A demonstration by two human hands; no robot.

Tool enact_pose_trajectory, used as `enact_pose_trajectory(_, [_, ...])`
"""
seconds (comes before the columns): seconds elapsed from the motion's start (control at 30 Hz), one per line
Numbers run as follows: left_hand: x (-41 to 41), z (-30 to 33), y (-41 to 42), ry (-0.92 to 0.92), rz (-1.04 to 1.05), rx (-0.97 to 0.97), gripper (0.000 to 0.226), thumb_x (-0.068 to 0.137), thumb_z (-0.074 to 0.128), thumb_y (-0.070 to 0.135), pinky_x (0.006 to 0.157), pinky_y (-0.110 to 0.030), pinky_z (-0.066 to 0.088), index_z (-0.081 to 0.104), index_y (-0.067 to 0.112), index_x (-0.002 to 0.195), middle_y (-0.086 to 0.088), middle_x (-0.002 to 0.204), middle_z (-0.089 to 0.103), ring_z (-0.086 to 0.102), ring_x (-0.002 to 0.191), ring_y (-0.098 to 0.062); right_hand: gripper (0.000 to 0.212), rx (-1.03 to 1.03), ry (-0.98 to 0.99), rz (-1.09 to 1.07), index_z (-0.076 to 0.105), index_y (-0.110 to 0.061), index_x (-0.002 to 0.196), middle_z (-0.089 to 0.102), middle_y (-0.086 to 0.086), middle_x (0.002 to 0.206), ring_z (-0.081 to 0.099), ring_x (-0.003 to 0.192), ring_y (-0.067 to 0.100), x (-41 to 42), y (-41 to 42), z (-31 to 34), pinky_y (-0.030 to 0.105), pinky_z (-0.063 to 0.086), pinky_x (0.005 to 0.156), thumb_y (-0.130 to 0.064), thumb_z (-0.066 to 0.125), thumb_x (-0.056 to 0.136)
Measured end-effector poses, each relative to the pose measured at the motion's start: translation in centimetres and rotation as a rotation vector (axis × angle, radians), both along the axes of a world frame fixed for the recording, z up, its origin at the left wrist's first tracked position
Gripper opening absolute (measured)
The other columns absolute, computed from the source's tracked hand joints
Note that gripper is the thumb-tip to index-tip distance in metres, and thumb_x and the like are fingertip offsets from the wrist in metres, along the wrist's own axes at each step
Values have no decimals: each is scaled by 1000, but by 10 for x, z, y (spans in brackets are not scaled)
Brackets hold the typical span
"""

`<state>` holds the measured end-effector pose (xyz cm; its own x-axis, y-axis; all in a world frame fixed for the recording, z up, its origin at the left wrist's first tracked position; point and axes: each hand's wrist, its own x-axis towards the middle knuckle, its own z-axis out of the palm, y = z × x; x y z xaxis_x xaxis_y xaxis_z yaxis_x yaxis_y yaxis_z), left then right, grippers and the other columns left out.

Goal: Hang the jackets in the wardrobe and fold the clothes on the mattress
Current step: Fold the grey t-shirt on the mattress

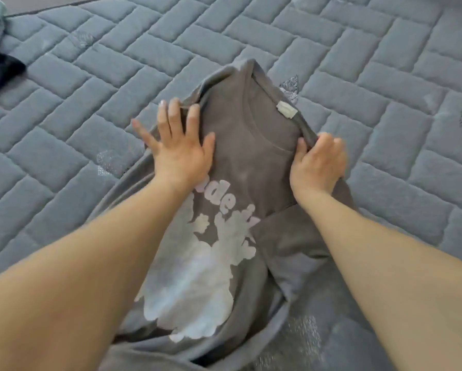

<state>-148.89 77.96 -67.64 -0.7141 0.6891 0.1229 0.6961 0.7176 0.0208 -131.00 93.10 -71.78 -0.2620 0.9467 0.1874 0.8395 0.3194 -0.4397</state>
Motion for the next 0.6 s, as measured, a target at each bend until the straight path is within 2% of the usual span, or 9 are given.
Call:
enact_pose_trajectory(0.03, [10, -26, -3, -124, 32, -86, 65, 98, 23, 60, 106, -77, -10, 16, 30, 154, -8, 164, 2, -4, 151, -31, 50, -42, -132, 51, 48, -7, 132, 49, 21, 130, 45, 122, 40, 1, -7, -19, 51, 29, 104, -42, 47, 96])
enact_pose_trajectory(0.07, [20, -54, -9, -218, 74, -130, 69, 95, 18, 66, 104, -79, -13, 8, 36, 156, -1, 166, -8, -15, 151, -27, 56, -38, -256, 111, 43, -9, 139, 44, 21, 138, 39, 131, 39, 5, -15, -39, 53, 20, 113, -45, 44, 96])
enact_pose_trajectory(0.1, [28, -81, -16, -253, 111, -134, 71, 93, 16, 70, 104, -80, -10, 4, 40, 157, 4, 166, -10, -18, 151, -25, 60, 0, -322, 161, 40, -11, 144, 40, 20, 143, 34, 136, 38, 10, -19, -56, 54, 12, 117, -46, 43, 95])
enact_pose_trajectory(0.2, [27, -119, -19, -212, 153, -114, 72, 91, 22, 70, 106, -79, -8, 9, 41, 156, 3, 166, 1, -9, 152, -26, 64, 93, -339, 157, 38, -18, 147, 37, 15, 150, 30, 140, 36, 5, -9, -86, 56, 9, 118, -48, 41, 91])
enact_pose_trajectory(0.4, [32, -113, -22, -237, 157, -115, 75, 87, 31, 63, 107, -79, -3, 18, 35, 156, -2, 166, 7, -2, 153, -31, 66, 3, -402, 187, 35, -17, 151, 31, 14, 156, 26, 144, 35, 8, -16, -76, 58, 13, 117, -48, 39, 92])
enact_pose_trajectory(0.6, [29, -115, -19, -253, 148, -93, 77, 86, 34, 62, 108, -78, -4, 19, 35, 156, -2, 166, 9, 0, 153, -32, 68, 28, -404, 195, 28, -16, 154, 23, 17, 160, 21, 147, 36, 8, -11, -80, 58, 11, 118, -48, 37, 94])
